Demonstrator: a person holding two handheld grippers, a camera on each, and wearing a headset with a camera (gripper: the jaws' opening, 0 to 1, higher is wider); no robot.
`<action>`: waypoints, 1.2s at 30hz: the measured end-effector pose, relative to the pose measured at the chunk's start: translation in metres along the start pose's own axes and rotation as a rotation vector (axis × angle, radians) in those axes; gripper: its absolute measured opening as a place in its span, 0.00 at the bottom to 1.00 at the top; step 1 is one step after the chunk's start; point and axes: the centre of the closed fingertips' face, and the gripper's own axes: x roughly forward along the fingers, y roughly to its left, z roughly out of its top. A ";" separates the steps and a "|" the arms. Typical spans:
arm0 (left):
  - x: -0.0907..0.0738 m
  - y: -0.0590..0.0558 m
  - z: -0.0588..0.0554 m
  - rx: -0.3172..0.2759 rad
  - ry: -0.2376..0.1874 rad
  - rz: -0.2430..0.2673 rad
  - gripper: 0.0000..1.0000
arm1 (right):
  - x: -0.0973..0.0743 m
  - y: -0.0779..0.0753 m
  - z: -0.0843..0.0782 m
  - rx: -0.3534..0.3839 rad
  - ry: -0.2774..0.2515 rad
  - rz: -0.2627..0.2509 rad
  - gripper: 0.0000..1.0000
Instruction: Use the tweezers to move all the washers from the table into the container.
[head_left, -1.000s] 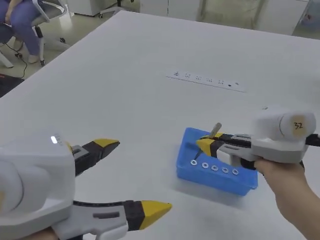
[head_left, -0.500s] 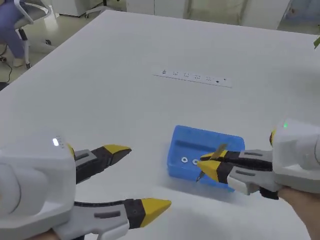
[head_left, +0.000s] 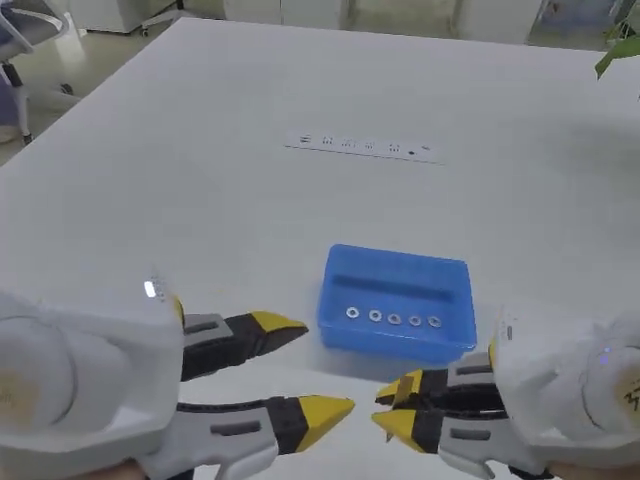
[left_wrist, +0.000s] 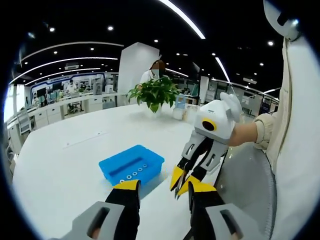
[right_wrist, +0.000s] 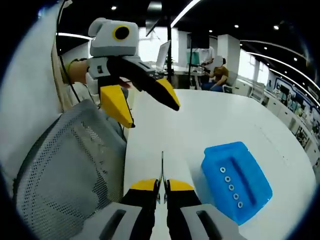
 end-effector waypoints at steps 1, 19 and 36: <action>0.002 -0.003 0.000 0.014 0.007 -0.019 0.33 | 0.000 0.004 -0.002 -0.010 0.015 0.007 0.03; 0.023 -0.043 -0.011 0.181 0.112 -0.241 0.09 | 0.003 0.016 0.003 -0.092 0.051 -0.004 0.03; 0.029 -0.035 -0.030 0.265 0.215 -0.237 0.00 | 0.005 0.010 -0.014 -0.094 0.093 -0.016 0.03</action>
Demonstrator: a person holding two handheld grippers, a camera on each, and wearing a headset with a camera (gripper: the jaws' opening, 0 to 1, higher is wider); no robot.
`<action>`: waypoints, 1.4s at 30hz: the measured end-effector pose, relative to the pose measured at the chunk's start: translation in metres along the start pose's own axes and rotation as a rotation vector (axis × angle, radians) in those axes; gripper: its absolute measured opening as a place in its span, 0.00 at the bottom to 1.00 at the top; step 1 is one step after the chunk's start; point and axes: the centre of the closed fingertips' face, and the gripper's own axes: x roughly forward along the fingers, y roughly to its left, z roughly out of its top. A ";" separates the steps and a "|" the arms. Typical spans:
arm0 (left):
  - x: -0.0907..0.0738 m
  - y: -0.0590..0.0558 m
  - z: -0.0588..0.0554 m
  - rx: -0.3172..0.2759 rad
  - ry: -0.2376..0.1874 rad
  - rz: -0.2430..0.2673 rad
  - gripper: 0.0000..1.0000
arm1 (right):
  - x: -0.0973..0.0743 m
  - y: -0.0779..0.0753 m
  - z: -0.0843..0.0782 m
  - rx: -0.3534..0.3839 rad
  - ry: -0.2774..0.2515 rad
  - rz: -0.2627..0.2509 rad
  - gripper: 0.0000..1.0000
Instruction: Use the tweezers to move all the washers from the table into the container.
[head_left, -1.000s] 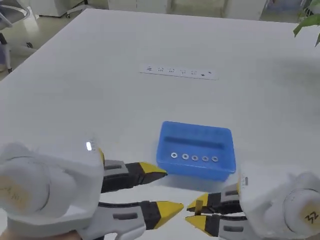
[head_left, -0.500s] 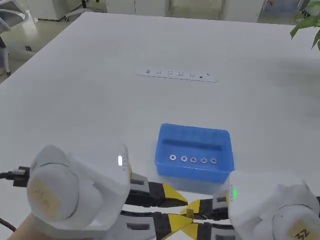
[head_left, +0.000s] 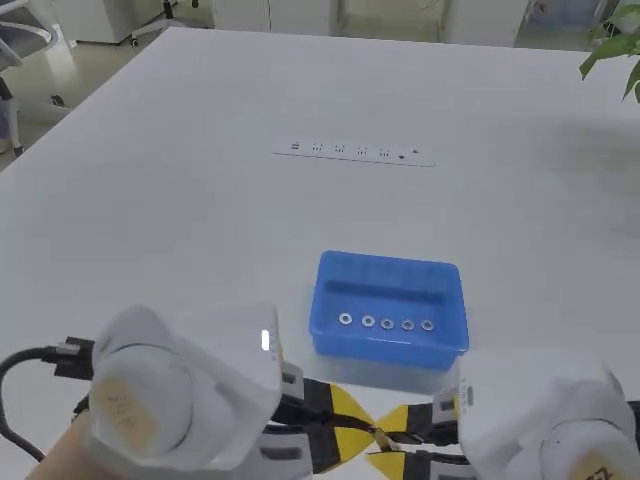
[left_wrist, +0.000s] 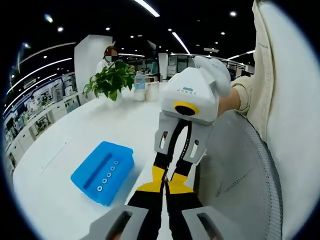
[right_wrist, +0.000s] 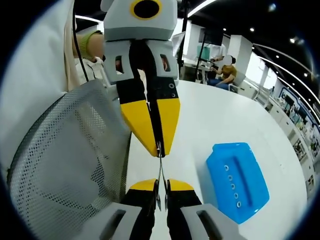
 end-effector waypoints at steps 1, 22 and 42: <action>0.000 0.001 -0.005 0.008 0.025 -0.002 0.00 | 0.001 0.000 -0.002 -0.001 0.005 0.001 0.03; 0.007 0.011 -0.034 0.086 0.171 -0.026 0.01 | 0.017 0.003 -0.018 0.010 0.032 0.024 0.03; 0.013 0.012 -0.046 0.144 0.251 -0.059 0.00 | 0.024 -0.003 -0.023 -0.006 0.061 0.022 0.04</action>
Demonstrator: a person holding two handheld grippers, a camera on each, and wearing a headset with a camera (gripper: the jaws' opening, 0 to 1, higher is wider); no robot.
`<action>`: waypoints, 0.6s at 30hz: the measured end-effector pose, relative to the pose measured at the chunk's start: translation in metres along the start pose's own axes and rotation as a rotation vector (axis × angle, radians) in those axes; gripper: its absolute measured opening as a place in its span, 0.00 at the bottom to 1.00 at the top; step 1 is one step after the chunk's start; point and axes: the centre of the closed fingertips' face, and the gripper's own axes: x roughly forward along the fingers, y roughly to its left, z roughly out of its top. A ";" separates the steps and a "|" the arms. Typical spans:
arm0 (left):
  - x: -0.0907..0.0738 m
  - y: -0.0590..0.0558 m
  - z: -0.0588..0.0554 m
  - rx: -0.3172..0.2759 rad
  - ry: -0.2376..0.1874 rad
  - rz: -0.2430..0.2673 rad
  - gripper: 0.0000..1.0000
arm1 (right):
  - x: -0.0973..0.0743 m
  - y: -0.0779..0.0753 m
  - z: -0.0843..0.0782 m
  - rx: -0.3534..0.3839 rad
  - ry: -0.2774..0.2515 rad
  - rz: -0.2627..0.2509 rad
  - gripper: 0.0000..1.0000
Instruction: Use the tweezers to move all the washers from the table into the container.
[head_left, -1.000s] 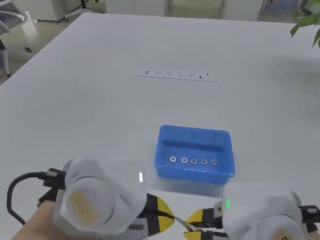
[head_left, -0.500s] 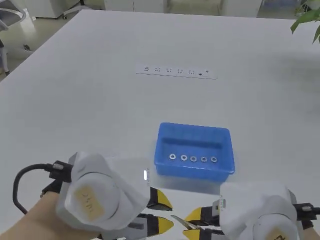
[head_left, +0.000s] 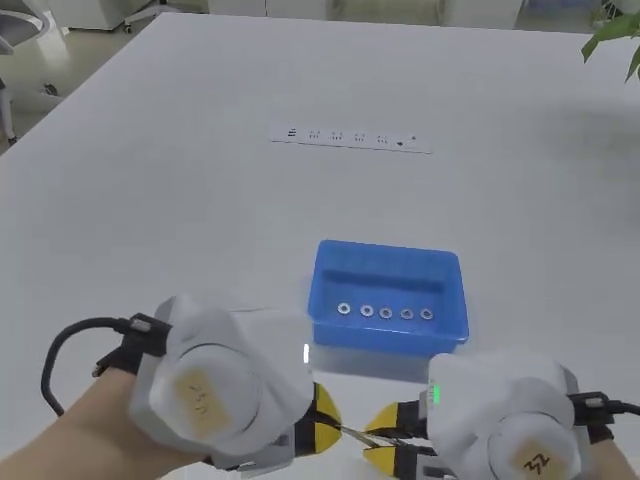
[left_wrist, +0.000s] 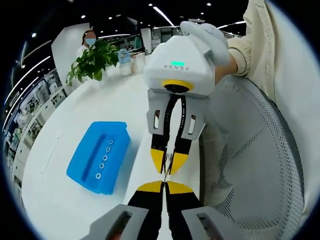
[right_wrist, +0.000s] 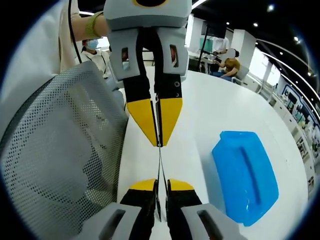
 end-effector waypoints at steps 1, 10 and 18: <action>0.000 0.001 -0.002 -0.003 0.006 0.000 0.00 | 0.001 -0.001 0.000 0.002 -0.002 0.000 0.04; 0.007 0.006 -0.020 -0.023 0.086 -0.023 0.00 | -0.008 -0.005 0.004 0.104 -0.070 -0.013 0.20; 0.019 0.005 -0.044 -0.061 0.221 -0.062 0.00 | -0.051 -0.037 -0.003 0.282 -0.174 -0.173 0.26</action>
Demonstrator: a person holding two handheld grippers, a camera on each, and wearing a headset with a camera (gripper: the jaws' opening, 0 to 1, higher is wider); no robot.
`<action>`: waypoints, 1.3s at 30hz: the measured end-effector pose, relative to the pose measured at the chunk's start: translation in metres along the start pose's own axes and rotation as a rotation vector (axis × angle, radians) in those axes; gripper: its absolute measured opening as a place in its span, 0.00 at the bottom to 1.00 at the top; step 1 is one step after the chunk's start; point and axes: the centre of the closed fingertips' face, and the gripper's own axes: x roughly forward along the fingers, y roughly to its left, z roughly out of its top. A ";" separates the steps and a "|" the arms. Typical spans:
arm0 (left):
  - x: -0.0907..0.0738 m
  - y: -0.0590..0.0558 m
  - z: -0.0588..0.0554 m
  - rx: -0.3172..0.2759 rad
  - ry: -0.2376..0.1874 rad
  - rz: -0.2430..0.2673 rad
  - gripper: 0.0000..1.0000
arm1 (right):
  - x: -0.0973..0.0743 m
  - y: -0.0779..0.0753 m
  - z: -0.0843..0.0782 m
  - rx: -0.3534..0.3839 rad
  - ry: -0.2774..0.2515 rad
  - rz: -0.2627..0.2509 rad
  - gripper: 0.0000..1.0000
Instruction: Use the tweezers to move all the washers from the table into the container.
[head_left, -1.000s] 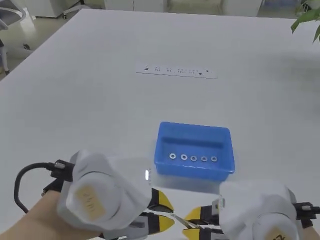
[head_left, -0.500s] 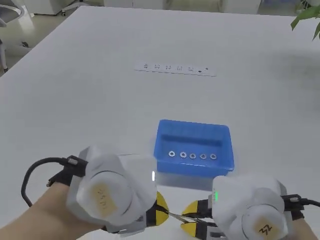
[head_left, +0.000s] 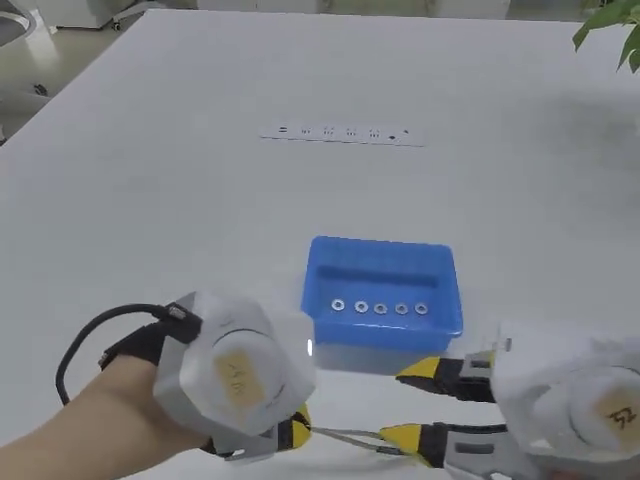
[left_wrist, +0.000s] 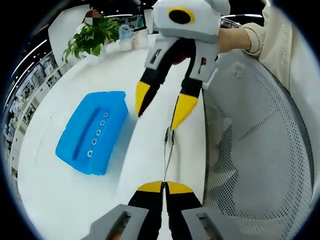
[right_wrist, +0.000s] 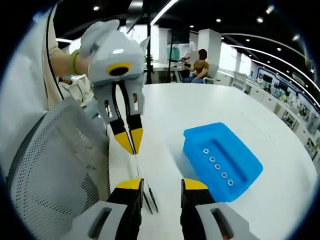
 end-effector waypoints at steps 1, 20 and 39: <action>0.001 0.000 -0.001 0.001 0.010 0.002 0.00 | -0.007 -0.007 0.000 0.025 -0.016 -0.032 0.26; 0.021 0.008 -0.028 -0.027 0.234 -0.016 0.00 | -0.033 -0.028 -0.005 0.234 -0.108 -0.186 0.25; -0.005 0.015 -0.012 -0.211 -0.004 0.166 0.19 | -0.055 -0.022 -0.001 0.241 -0.143 -0.235 0.30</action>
